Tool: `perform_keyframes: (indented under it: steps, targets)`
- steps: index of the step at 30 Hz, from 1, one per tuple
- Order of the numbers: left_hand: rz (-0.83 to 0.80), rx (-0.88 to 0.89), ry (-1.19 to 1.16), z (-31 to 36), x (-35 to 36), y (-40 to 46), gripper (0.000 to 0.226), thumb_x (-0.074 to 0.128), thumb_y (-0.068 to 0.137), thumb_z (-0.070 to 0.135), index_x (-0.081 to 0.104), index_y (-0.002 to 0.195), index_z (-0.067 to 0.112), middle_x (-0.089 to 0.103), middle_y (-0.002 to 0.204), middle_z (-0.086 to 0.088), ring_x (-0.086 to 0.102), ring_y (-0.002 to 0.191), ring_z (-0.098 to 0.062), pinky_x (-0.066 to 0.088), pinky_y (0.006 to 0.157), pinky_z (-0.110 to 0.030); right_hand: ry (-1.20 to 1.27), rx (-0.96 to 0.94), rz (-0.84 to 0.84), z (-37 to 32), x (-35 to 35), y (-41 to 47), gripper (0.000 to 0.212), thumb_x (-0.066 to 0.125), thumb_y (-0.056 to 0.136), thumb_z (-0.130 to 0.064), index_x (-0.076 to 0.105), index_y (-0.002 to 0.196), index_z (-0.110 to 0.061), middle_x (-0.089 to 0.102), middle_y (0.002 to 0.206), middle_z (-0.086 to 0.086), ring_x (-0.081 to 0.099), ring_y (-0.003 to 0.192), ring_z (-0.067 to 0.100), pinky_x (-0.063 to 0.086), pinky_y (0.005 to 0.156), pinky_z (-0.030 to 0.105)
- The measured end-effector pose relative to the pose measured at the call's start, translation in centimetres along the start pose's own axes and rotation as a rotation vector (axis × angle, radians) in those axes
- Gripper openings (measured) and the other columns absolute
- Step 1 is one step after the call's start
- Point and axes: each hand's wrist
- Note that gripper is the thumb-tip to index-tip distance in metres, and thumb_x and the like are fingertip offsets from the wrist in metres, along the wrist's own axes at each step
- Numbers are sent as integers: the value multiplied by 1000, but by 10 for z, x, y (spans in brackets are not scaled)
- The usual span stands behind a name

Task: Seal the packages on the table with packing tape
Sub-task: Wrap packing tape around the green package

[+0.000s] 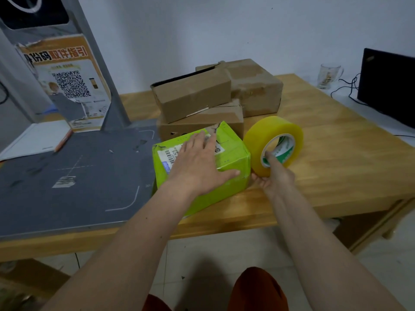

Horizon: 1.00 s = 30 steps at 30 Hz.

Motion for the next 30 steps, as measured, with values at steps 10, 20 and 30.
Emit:
perform_keyframes:
  steps: [10,20,30]
  targets:
    - [-58,64,133,4,-5,-6,76,22,86,79,-2,151,48,-7,165,3,-7,151,-30,3,114,-67,118,90,-131,18,6,-20,41,61,94,-28,55,132,-13,64,125,15,64,109,31,48,101,48]
    - [-148,322,99,-5,-11,-12,56,26,104,47,-4,151,48,-8,163,13,-10,151,-20,-2,118,-57,181,152,-268,11,5,-37,38,53,96,-34,56,132,-21,65,124,7,62,112,26,32,111,52]
    - [200,-352,-34,-17,-26,-42,102,3,73,91,20,154,32,7,164,-7,2,150,-33,2,114,-64,347,132,-209,-1,12,-58,39,57,95,-8,53,135,-11,61,129,15,63,93,28,52,63,38]
Point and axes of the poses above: each hand's wrist, its own y-axis towards the middle knuckle, its own x-axis out of the palm, z = x × y
